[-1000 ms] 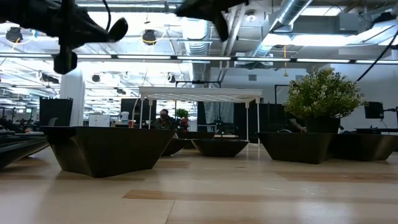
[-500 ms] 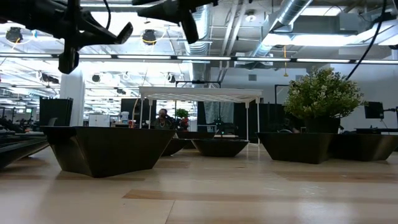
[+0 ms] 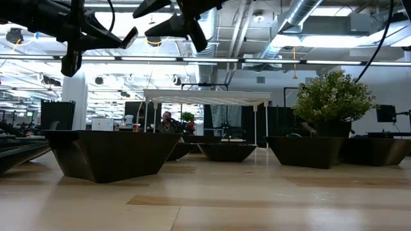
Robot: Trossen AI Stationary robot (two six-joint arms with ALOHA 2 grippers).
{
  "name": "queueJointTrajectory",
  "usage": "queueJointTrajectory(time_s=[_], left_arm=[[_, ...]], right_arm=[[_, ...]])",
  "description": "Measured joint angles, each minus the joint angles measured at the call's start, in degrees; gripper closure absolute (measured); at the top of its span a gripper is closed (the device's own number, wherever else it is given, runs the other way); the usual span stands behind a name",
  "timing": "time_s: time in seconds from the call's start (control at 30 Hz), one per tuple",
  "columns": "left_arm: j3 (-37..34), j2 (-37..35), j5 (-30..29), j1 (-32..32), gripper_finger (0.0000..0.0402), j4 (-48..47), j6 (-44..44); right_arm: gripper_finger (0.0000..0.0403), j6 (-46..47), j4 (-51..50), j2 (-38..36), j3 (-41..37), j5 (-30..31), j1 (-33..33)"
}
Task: Pick & Place Mini shaped plates
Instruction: Stack the black drop shaped plate on top of the black drop shaped plate on the shelf
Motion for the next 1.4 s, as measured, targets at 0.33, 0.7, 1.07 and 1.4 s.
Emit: queueJointTrajectory(time_s=[0.33,0.7,1.07,1.4], left_arm=[[0.0,0.0,-1.3,0.2,0.0394,0.0,0.4],[0.0,0.0,-1.1,0.2,0.0394,-0.2,0.1],[0.0,0.0,-0.9,0.2,0.0394,-0.4,-0.7],[0.0,0.0,4.1,0.2,0.0396,-0.4,2.9]], right_arm=[[0.0245,2.7,-0.1,0.9,0.0,0.3,-0.3],[0.0226,4.4,0.4,1.1,0.0,1.3,-0.6],[0.0215,3.6,0.1,1.1,0.0,1.1,-0.5],[0.0238,1.1,-0.1,0.9,0.2,0.9,0.3]])
